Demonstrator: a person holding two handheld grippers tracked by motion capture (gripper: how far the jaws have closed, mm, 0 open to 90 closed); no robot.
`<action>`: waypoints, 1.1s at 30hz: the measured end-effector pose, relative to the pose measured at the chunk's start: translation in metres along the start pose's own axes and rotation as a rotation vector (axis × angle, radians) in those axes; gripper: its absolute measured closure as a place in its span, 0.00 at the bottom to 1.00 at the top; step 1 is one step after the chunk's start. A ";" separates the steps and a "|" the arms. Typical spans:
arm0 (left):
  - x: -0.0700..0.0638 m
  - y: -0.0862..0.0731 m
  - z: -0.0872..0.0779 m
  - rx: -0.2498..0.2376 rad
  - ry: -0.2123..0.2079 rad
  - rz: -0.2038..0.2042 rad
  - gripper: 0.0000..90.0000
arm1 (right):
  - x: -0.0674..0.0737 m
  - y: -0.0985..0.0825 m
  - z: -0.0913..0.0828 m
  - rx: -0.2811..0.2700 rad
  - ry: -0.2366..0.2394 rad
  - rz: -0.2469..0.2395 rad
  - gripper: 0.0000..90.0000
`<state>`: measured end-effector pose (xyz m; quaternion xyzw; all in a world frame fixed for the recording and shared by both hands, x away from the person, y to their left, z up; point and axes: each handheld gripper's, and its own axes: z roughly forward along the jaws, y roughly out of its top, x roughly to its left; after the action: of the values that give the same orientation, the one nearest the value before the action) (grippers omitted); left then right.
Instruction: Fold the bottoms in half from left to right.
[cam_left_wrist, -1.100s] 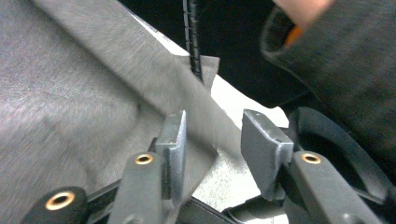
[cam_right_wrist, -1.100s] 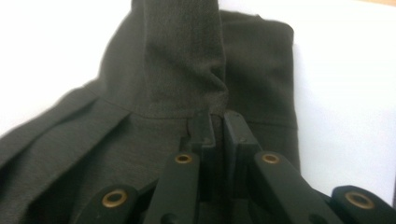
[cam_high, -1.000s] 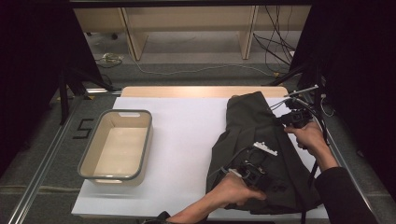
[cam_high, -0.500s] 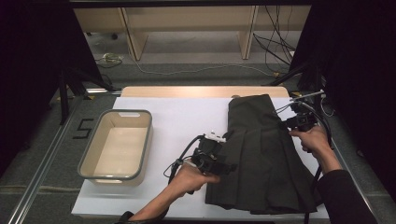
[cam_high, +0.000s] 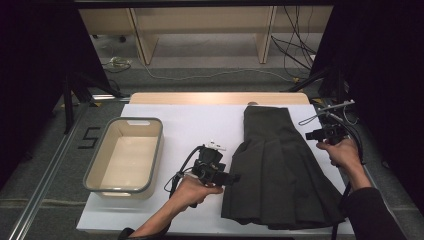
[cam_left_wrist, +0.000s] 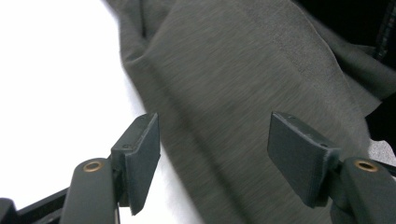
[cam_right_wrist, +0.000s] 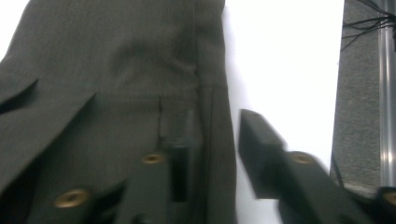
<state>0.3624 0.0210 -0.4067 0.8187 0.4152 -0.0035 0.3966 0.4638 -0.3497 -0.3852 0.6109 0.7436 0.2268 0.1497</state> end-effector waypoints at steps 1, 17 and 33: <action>0.001 -0.001 0.001 0.002 0.004 0.000 0.37 | -0.001 -0.006 -0.002 -0.004 0.025 0.009 0.68; 0.019 -0.015 -0.001 0.016 0.055 -0.036 0.31 | 0.010 -0.069 0.012 0.059 0.142 0.001 0.48; 0.024 -0.016 -0.003 0.017 0.058 -0.055 0.30 | 0.001 -0.062 -0.001 0.028 0.142 -0.015 0.97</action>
<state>0.3663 0.0445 -0.4231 0.8102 0.4488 0.0057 0.3771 0.4104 -0.3586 -0.4165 0.5895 0.7601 0.2580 0.0899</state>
